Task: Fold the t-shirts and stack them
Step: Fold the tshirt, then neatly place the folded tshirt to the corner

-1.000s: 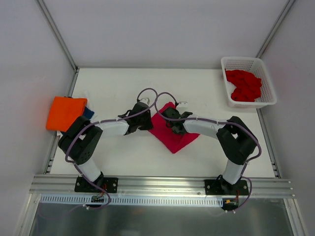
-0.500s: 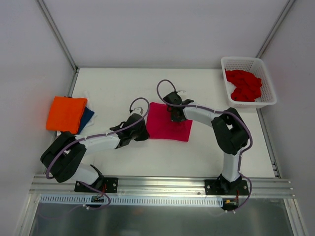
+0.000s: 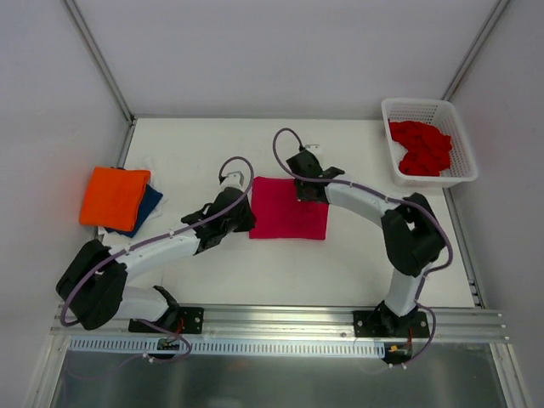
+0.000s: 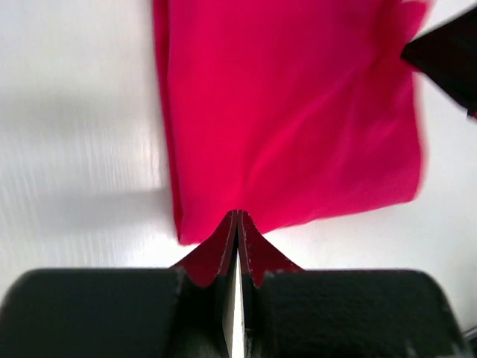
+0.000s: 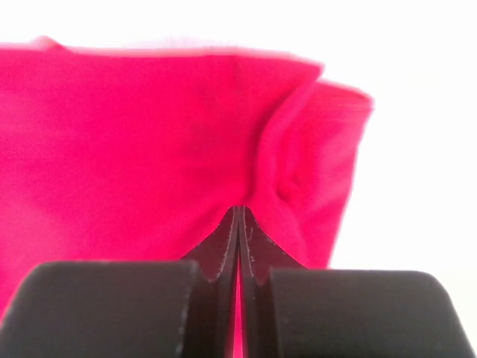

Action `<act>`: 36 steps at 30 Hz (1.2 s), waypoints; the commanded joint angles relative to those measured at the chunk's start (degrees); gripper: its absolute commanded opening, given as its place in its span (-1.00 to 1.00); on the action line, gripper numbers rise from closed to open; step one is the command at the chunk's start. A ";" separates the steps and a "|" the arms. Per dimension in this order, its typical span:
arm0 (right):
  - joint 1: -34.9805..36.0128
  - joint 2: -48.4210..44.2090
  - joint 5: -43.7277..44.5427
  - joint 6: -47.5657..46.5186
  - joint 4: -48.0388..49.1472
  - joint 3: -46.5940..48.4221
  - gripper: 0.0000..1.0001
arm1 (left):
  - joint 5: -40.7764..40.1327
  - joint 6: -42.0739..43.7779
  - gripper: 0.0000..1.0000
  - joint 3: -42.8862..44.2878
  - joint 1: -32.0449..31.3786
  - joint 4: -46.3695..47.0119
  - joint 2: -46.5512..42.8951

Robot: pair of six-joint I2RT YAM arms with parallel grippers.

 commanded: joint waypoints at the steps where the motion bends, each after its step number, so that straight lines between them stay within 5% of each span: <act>1: -0.16 -16.09 4.30 -4.29 0.73 -0.46 -0.99 | -6.50 6.25 -1.00 8.06 -0.56 -1.63 -6.89; 3: -0.16 -24.50 5.36 -4.38 -0.33 -1.69 -0.78 | -8.78 8.53 -0.96 10.35 -0.48 -2.08 -9.26; 6: -0.51 -33.68 4.05 -3.86 -2.26 -4.86 0.02 | -6.79 10.21 -0.27 11.24 1.01 -2.35 -9.98; 7: -0.86 -35.35 3.00 -3.07 -3.14 -6.78 0.49 | -4.68 10.04 0.08 10.81 3.28 -2.26 -9.63; 9: -1.38 -38.69 0.45 -2.71 -3.41 -10.55 0.97 | 3.37 8.37 0.32 8.97 7.32 -0.25 -7.70; 11: -1.91 -39.76 -1.05 -1.75 -2.98 -13.29 0.99 | 9.02 6.71 0.71 4.94 9.71 3.70 -5.34; 14: -3.75 -39.85 -5.52 1.05 0.71 -19.53 0.99 | 18.96 2.58 0.97 0.02 13.84 12.05 -1.91; 27: -14.12 -34.67 -29.78 10.73 27.86 -39.49 0.99 | 35.33 -4.64 0.98 -8.44 20.09 37.28 9.88; 36: -16.24 -27.55 -34.01 13.02 36.40 -42.48 0.99 | 35.77 -3.68 0.98 -6.42 20.79 37.21 15.06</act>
